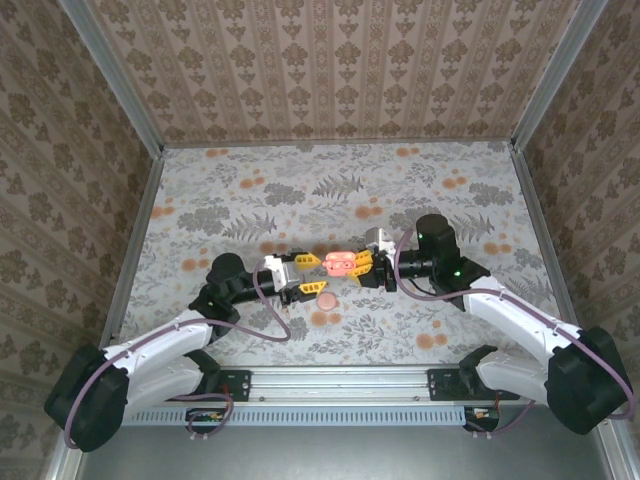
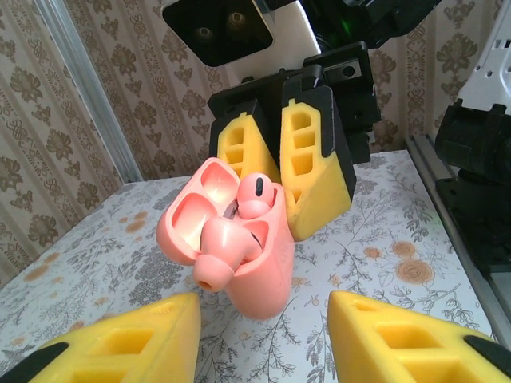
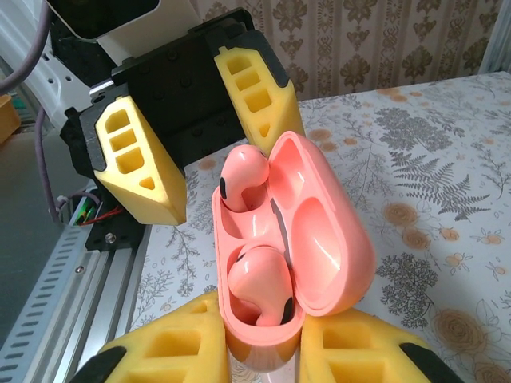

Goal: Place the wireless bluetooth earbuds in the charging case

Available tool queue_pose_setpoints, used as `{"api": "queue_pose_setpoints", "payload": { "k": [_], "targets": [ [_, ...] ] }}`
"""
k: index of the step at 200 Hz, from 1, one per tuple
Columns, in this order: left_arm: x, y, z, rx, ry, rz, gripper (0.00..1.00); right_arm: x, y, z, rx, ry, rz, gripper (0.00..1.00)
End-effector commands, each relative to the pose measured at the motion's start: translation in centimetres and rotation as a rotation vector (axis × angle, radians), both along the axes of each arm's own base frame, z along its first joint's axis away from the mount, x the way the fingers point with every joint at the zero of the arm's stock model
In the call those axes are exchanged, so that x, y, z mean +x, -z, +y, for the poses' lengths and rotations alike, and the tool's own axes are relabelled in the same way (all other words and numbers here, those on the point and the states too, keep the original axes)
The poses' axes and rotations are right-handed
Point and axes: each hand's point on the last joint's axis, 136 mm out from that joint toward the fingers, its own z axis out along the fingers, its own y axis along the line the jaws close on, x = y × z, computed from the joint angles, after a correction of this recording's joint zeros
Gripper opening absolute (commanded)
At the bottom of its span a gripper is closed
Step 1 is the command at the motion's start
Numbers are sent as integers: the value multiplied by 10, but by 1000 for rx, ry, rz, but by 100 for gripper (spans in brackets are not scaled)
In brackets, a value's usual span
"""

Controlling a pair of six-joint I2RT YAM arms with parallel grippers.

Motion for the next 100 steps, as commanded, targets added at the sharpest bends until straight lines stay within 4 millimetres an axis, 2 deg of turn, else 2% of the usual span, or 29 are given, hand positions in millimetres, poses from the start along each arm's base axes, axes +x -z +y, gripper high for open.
{"api": "queue_pose_setpoints", "payload": {
  "k": [1,100],
  "targets": [
    [-2,-17,-1,-34,3,-59,46,-5,-13,4,18,-49,-19,20],
    [-5,-23,0,-46,14,-71,46,-5,-15,5,14,-48,-15,19]
  ]
}}
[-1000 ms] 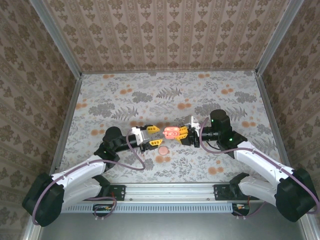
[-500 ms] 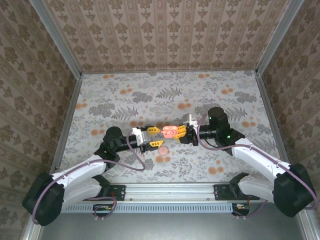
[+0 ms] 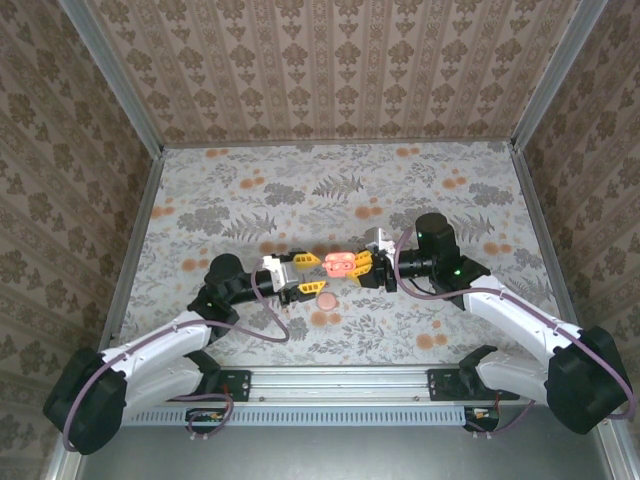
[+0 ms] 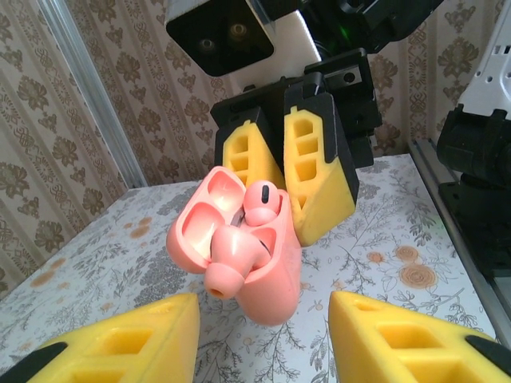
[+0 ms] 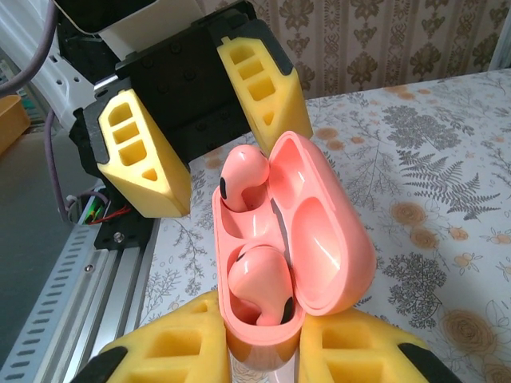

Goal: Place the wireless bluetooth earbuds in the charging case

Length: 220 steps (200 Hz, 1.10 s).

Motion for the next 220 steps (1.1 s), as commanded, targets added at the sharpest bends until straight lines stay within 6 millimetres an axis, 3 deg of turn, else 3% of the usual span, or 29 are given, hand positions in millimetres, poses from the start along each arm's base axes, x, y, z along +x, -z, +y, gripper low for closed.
{"api": "queue_pose_setpoints", "payload": {
  "k": [1,220],
  "targets": [
    [-4,-17,-1,-33,18,-56,46,-2,-14,4,18,-34,-30,19],
    [-5,-17,-1,-36,15,-55,45,9,-14,7,5,3,-14,18]
  ]
}}
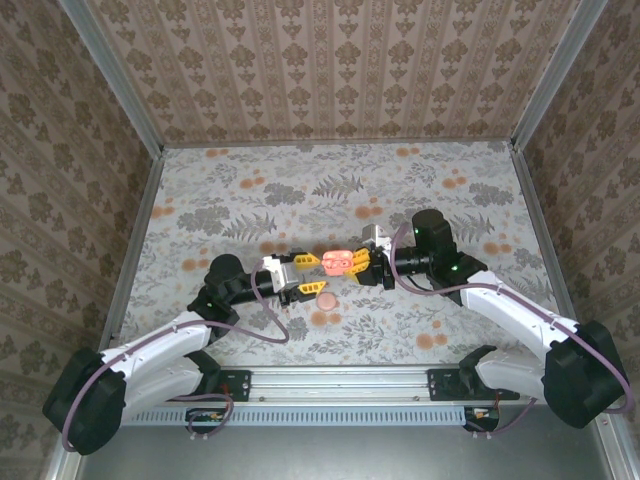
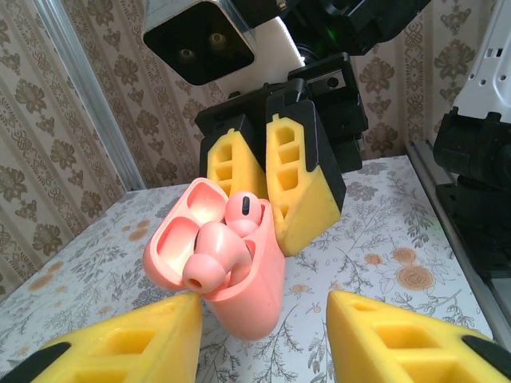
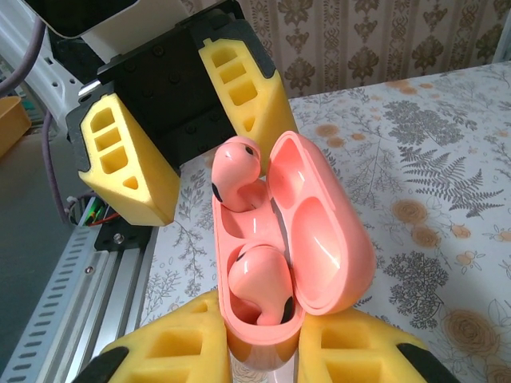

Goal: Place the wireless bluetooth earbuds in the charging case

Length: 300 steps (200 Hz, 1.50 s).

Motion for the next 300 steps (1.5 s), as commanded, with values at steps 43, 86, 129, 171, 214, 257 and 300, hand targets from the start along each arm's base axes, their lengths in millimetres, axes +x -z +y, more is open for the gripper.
{"api": "queue_pose_setpoints", "payload": {
  "k": [43,86,129,171,214,257,300],
  "targets": [
    [0,-14,1,-31,-17,-48,45,7,-16,0,20,38,-61,18],
    [3,-10,3,-24,-37,-36,47,6,-20,-3,28,52,-84,18],
    [7,-13,3,-33,-60,-46,53,-3,-19,-1,34,0,-65,18],
    [4,-14,2,-35,-40,-49,54,-7,-16,1,28,-37,-31,18],
    [2,-16,0,-37,-22,-49,53,-5,-12,3,14,-43,-12,18],
    [0,-15,-2,-31,-1,-41,49,2,-14,3,18,-10,-27,18],
    [-2,-17,-2,-33,18,-40,46,6,-14,2,10,15,-28,17]
  ]
}}
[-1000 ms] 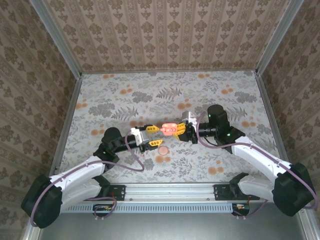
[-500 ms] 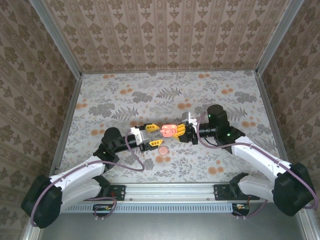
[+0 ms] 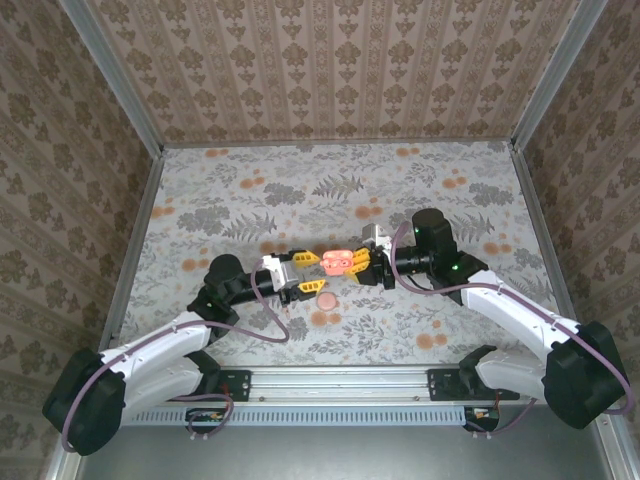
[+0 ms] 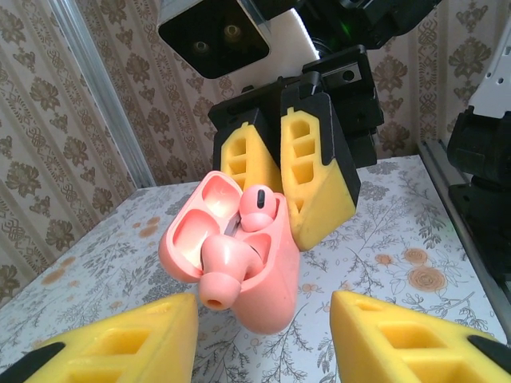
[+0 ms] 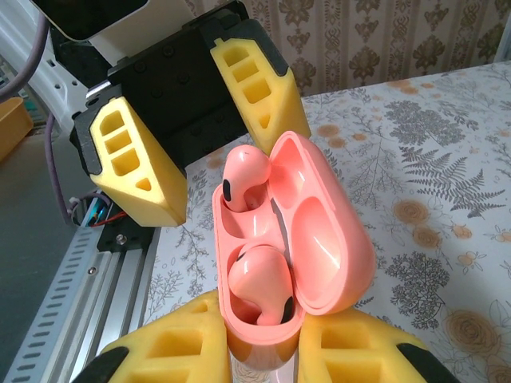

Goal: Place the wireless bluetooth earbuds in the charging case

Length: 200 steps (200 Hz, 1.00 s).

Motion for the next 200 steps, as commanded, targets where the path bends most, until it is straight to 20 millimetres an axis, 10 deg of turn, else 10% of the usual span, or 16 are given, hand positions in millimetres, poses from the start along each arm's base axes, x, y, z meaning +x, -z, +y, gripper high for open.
{"api": "queue_pose_setpoints", "payload": {
  "k": [1,200],
  "targets": [
    [-6,-16,-3,-31,43,-39,46,7,-11,2,12,17,-32,18],
    [2,-16,0,-37,-21,-35,47,13,-13,5,32,35,-18,17]
  ]
}}
